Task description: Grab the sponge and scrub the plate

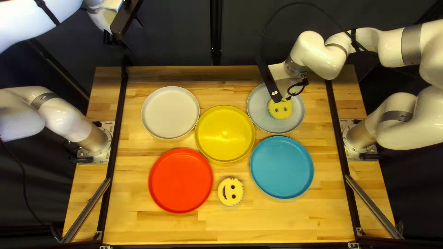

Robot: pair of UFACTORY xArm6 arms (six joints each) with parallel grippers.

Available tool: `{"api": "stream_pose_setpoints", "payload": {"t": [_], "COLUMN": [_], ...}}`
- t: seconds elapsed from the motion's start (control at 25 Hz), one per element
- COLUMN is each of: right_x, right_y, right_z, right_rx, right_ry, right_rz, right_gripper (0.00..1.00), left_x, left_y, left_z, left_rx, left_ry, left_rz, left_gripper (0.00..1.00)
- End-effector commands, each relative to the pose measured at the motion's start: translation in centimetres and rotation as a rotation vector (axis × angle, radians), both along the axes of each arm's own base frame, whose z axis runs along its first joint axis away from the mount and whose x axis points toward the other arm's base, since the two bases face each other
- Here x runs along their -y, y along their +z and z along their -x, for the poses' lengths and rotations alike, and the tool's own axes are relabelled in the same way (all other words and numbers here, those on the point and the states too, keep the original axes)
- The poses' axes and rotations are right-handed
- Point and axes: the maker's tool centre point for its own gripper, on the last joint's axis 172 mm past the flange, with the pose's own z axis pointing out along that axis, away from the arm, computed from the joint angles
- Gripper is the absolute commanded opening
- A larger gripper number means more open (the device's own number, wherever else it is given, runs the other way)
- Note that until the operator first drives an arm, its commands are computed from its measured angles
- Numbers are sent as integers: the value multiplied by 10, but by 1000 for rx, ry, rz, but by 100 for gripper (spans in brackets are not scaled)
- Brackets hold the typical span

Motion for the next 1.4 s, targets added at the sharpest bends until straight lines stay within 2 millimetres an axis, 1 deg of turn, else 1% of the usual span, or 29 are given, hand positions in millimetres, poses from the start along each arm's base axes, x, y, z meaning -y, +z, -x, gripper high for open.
{"api": "stream_pose_setpoints", "payload": {"t": [0.04, 0.32, 0.44, 0.48, 0.64, 0.72, 0.8, 0.84, 1.08, 1.12, 1.4], "right_x": [0, 0, -25, -30, -67, -82, -92, -103, -142, -147, -147], "right_y": [0, 0, 1, 2, 5, 8, 8, 8, 5, 5, 5], "right_z": [0, 0, -1, -2, -3, -3, -3, -5, -9, -9, -9], "right_rx": [0, 0, -16, -20, -51, -59, -63, -64, -56, -51, -50], "right_ry": [0, 0, 3, 3, 5, 8, 11, 14, 15, 23, 25], "right_rz": [0, 0, 1, -1, -40, -52, -58, -60, -82, -82, -82], "right_gripper": [0, 0, 0, 0, 0, 0, 0, 0, 0, 0, 0], "left_x": [0, 0, 0, 0, 0, 0, 0, 0, 0, 0, 0], "left_y": [0, 0, 0, 0, 0, 0, 0, 0, 0, 0, 0], "left_z": [0, 0, 0, 0, 0, 0, 0, 0, 0, 0, 0], "left_rx": [0, 0, 0, 0, 0, 0, 0, 0, 0, 0, 0], "left_ry": [0, 0, 0, 0, 0, 0, 0, 0, 0, 0, 0], "left_rz": [0, 0, 0, 0, 0, 0, 0, 0, 0, 0, 0], "left_gripper": [100, 100, 100, 100, 100, 100, 100, 100, 100, 100, 100]}}
